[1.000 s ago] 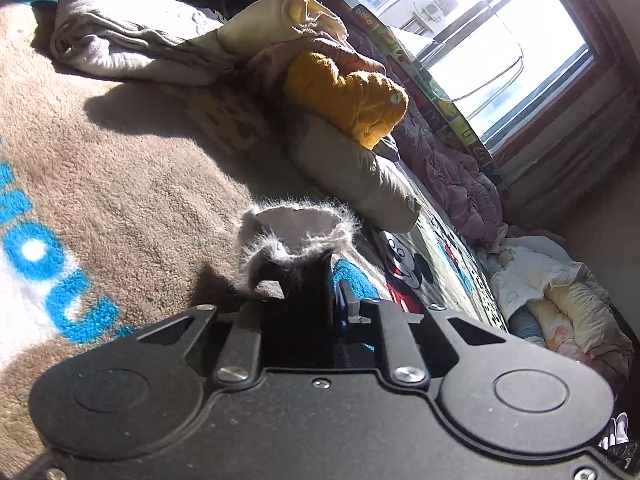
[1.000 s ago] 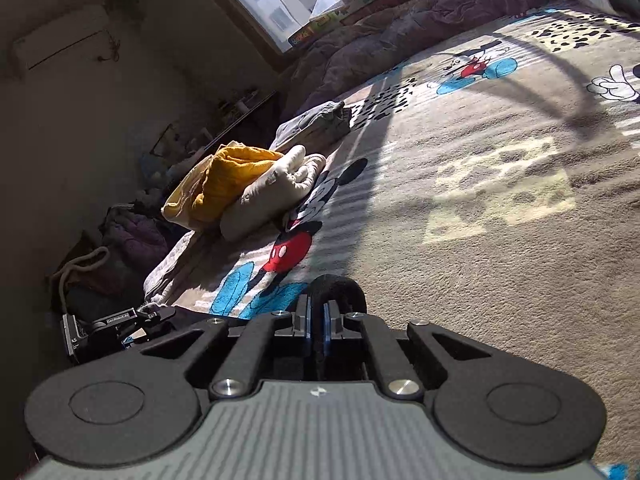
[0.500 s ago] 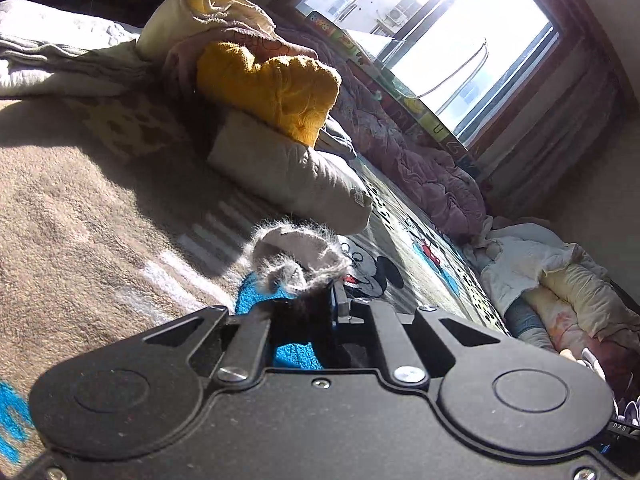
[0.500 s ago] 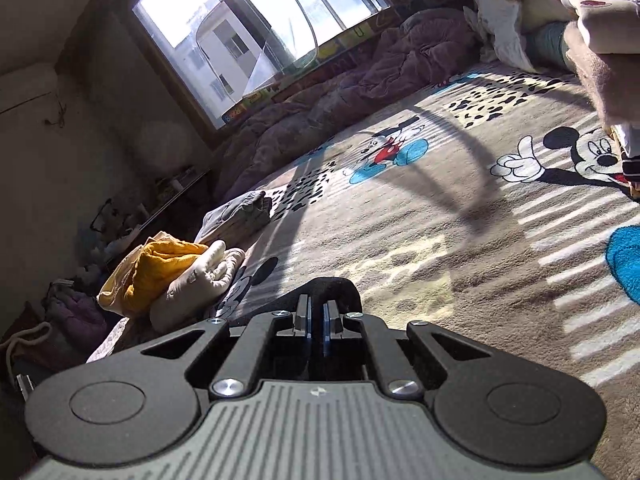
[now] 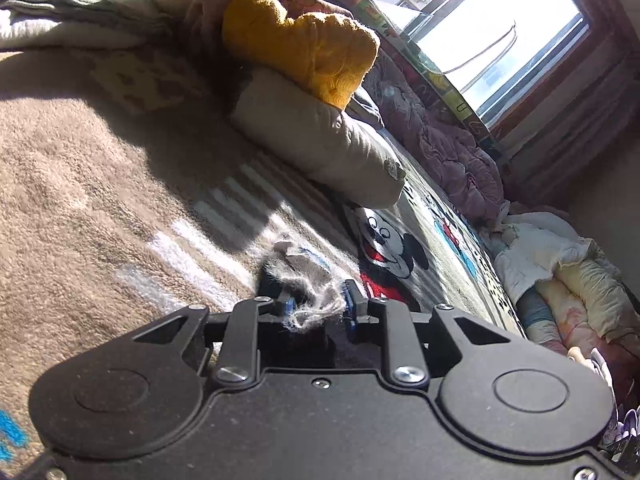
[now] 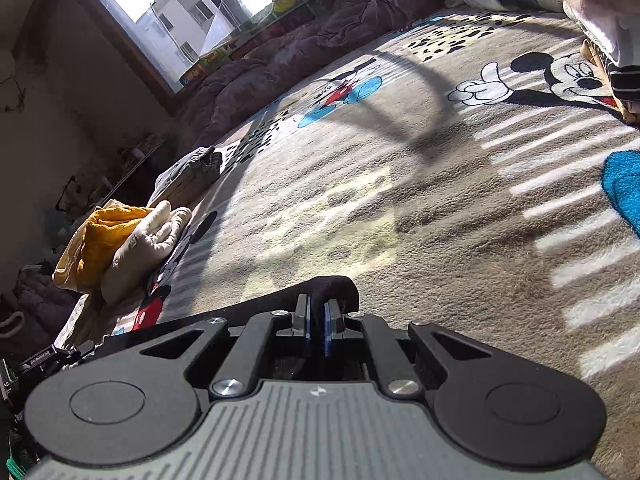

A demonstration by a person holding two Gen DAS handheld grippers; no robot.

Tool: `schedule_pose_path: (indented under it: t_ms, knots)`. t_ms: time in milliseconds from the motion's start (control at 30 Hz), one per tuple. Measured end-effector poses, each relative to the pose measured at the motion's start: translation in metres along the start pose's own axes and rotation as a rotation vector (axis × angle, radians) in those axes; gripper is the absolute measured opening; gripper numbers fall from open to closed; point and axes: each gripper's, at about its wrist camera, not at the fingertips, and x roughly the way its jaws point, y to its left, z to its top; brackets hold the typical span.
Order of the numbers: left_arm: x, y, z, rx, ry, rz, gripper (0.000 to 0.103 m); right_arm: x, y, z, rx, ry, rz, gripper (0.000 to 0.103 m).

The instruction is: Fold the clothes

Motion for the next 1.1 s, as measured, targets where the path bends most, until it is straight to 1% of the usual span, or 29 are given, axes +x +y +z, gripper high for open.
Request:
schedule_pose_path:
  t_ms: [33, 100, 133, 167, 200, 233, 267, 300, 333, 367, 400, 533, 600, 667, 800, 967, 1033, 1100]
  knots:
    - [-0.002, -0.006, 0.000, 0.039, -0.024, -0.002, 0.004, -0.007, 0.003, 0.002, -0.012, -0.035, 0.026, 0.008]
    - [0.002, -0.009, -0.001, 0.075, -0.022, 0.067, 0.004, -0.024, 0.011, 0.009, -0.022, -0.124, 0.084, 0.008]
    - [0.005, -0.011, -0.001, 0.093, -0.021, 0.102, 0.007, -0.027, 0.015, 0.014, -0.038, -0.142, 0.073, 0.008]
    - [0.007, -0.012, -0.002, 0.111, -0.019, 0.136, 0.012, -0.022, 0.016, 0.016, -0.057, -0.122, 0.033, 0.008]
    - [0.010, -0.014, -0.002, 0.128, -0.018, 0.170, 0.018, -0.014, 0.016, 0.017, -0.076, -0.085, -0.013, 0.012]
    - [0.011, -0.014, -0.002, 0.134, -0.016, 0.199, 0.022, -0.003, 0.012, 0.018, -0.069, -0.017, -0.057, 0.014]
    - [0.009, -0.009, -0.002, 0.109, -0.016, 0.204, 0.023, 0.001, 0.008, 0.017, -0.049, 0.019, -0.080, 0.019]
    - [0.002, -0.011, 0.001, 0.105, -0.034, 0.188, 0.027, -0.002, 0.005, 0.015, -0.036, 0.012, -0.087, 0.026]
    - [-0.004, -0.015, 0.002, 0.119, -0.057, 0.188, 0.040, -0.006, 0.003, 0.013, -0.022, 0.006, -0.095, 0.031]
    - [-0.010, -0.019, 0.003, 0.141, -0.078, 0.189, 0.050, -0.013, 0.001, 0.010, -0.003, -0.014, -0.089, 0.046]
    - [-0.018, -0.025, 0.002, 0.166, -0.097, 0.179, 0.051, -0.023, -0.001, 0.007, 0.015, -0.034, -0.080, 0.056]
    - [-0.033, -0.052, -0.013, 0.291, -0.109, 0.163, 0.052, -0.053, -0.010, -0.014, 0.081, -0.077, -0.043, 0.056]
    - [-0.040, -0.074, -0.028, 0.367, -0.093, 0.124, 0.052, -0.064, -0.014, -0.027, 0.120, -0.089, -0.020, 0.056]
    - [-0.047, -0.096, -0.049, 0.432, -0.056, 0.051, 0.052, -0.074, -0.018, -0.040, 0.158, -0.100, 0.004, 0.056]
    - [-0.068, -0.140, -0.093, 0.544, 0.060, -0.124, 0.052, -0.094, -0.025, -0.067, 0.234, -0.124, 0.050, 0.056]
    - [-0.097, -0.191, -0.156, 0.766, 0.157, -0.323, 0.052, -0.119, -0.035, -0.100, 0.330, -0.153, 0.109, 0.056]
    - [-0.101, -0.204, -0.175, 0.779, 0.213, -0.383, 0.052, -0.119, -0.038, -0.104, 0.354, -0.147, 0.116, 0.056]
    - [-0.098, -0.212, -0.191, 0.698, 0.281, -0.428, 0.052, -0.119, -0.036, -0.105, 0.365, -0.160, 0.136, 0.056]
